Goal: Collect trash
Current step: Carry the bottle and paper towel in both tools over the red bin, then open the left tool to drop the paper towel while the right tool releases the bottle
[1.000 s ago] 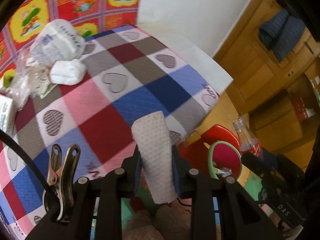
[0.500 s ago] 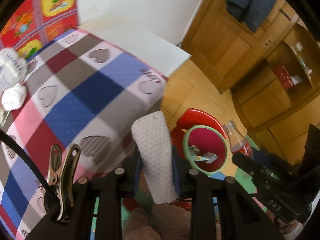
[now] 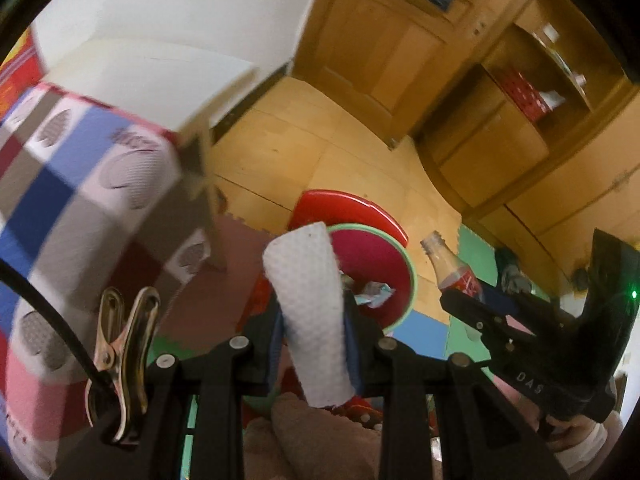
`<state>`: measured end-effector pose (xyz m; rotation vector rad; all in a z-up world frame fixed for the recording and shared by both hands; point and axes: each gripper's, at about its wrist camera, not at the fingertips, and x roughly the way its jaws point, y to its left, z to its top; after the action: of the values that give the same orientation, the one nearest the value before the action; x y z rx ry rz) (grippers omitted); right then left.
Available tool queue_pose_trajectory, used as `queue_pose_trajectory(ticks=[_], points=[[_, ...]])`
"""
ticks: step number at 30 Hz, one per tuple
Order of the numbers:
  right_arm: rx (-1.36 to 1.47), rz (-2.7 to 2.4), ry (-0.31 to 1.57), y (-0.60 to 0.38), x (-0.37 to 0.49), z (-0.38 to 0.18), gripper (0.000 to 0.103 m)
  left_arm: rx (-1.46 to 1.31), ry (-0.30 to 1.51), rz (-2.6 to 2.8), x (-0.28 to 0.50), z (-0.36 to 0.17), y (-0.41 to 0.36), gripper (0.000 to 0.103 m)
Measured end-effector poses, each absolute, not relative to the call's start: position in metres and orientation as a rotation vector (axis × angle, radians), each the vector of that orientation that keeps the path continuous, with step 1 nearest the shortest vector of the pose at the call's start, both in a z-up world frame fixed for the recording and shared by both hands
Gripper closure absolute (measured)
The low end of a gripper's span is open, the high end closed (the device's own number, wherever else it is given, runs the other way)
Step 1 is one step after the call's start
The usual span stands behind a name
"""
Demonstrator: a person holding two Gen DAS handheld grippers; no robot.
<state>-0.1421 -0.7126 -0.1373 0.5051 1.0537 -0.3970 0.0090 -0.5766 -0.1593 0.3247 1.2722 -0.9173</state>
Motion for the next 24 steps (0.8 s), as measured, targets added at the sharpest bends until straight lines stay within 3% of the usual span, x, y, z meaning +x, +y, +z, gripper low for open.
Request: queue_pose_trajectory(ticks=[24], points=[[0.619,-0.509,1.138,-0.787,-0.172,-0.258,0.068,0.494,1.393,-1.086,-0.047,-0.311,-0.709,0.075]])
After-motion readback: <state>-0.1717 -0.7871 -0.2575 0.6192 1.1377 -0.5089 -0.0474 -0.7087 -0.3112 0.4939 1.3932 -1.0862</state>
